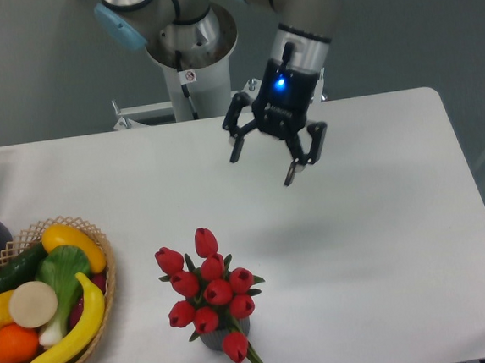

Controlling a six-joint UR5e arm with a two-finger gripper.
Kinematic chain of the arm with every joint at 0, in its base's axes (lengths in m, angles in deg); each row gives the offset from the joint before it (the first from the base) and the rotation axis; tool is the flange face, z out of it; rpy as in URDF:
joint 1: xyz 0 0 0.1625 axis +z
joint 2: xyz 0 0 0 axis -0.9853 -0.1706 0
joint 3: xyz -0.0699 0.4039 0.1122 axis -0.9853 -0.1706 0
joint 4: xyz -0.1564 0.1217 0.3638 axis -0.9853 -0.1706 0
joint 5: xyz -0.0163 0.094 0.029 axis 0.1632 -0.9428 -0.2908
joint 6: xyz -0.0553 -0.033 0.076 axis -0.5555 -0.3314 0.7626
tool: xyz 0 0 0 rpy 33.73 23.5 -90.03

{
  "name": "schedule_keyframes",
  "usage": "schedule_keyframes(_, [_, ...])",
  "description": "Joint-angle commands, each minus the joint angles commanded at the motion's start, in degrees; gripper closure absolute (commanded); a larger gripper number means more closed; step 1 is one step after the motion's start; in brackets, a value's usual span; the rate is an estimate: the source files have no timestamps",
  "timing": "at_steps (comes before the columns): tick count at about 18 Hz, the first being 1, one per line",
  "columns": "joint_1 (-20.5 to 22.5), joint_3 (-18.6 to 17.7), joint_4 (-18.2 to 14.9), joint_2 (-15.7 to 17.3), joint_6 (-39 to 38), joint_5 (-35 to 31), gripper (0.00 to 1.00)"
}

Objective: Pick up the flowers from the vase
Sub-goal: 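Move the open gripper down toward the red tulips in the vase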

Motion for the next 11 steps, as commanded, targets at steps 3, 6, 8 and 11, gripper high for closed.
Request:
schedule_keyframes(3, [-1.0,2.6,1.5,-4.5,0.0,5.1,0.00])
schedule_keyframes(6, [-1.4,5.3,1.6,-7.5,0.0,5.6,0.00])
schedule_keyframes(8, [-2.1,7.5,1.6,-9.6,-0.1,5.6,0.00])
schedule_keyframes(11, [-3.1,9.8,1.6,-12.3,-0.1,5.6,0.00])
